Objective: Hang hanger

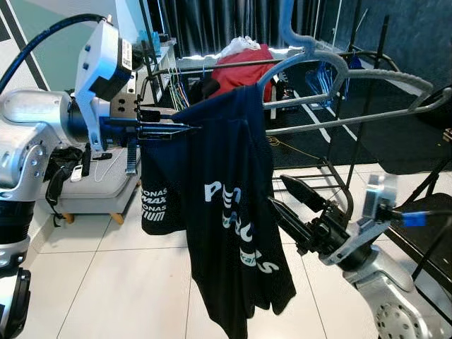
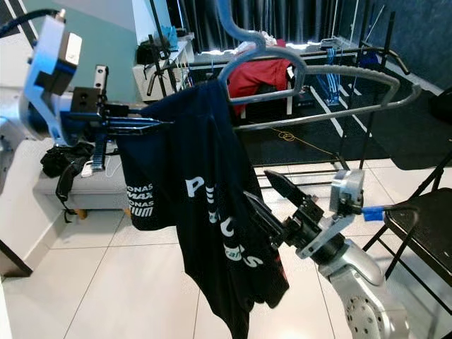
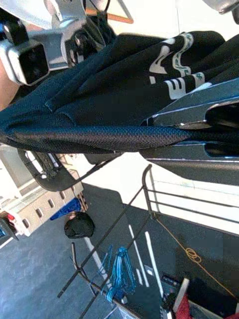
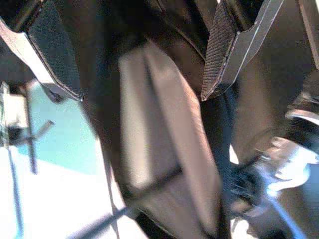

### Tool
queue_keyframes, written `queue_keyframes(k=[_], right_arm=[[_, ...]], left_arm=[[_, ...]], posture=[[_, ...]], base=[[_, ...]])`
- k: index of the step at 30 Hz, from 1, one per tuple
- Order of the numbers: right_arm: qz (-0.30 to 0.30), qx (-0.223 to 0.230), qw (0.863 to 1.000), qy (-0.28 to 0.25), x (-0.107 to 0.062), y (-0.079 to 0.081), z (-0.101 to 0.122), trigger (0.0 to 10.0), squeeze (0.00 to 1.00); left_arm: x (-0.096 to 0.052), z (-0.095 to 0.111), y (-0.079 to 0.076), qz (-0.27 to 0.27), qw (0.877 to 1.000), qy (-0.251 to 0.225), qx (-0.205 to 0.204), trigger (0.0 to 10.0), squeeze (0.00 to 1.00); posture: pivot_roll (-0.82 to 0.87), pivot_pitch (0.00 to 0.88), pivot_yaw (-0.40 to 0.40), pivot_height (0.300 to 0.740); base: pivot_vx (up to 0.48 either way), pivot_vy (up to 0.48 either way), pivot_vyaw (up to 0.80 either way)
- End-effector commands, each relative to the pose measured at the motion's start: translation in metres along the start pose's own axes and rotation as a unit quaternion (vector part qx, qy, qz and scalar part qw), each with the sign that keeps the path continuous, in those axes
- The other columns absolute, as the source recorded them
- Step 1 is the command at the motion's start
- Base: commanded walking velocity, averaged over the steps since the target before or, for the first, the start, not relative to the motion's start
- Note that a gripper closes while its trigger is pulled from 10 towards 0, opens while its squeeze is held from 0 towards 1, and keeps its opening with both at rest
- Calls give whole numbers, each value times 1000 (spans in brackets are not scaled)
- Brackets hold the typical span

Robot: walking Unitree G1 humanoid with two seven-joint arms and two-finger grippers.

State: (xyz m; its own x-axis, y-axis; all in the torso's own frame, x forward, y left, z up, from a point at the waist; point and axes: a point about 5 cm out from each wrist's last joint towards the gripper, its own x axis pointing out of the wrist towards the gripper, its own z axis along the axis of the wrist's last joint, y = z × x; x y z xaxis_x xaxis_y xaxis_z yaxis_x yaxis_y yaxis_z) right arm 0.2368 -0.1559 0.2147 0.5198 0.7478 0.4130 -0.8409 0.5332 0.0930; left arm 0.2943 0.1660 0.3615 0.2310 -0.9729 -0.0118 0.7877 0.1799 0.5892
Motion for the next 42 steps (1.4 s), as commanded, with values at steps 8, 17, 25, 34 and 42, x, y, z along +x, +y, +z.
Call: queue_keyframes(k=[8,17,25,34,42], right_arm=[[81,9,996,29,2,20,-2,10000,0],[126,17,991,50,-5,28,1,10000,0],[123,13,988,88,-8,27,-7,10000,0],[63,-21,987,145,-21,9,-15,3686,0],[56,-20,987,146,-22,7,-16,0,0]], left_arm=[[4,-1,-3,1,1000,-1,-3,10000,0],[6,-1,-5,0,1000,-2,-5,10000,0],[6,-1,-4,2,1000,-1,-6,10000,0],[0,-3,-1,16,1000,8,-4,10000,0],[0,-3,-1,17,1000,9,-4,10000,0]], posture=[[-104,0,53,740],[-104,0,53,740],[-104,0,54,740],[-106,0,54,740],[-105,0,53,740]], base=[[0,0,0],[0,0,0],[0,0,0],[0,0,0],[0,0,0]])
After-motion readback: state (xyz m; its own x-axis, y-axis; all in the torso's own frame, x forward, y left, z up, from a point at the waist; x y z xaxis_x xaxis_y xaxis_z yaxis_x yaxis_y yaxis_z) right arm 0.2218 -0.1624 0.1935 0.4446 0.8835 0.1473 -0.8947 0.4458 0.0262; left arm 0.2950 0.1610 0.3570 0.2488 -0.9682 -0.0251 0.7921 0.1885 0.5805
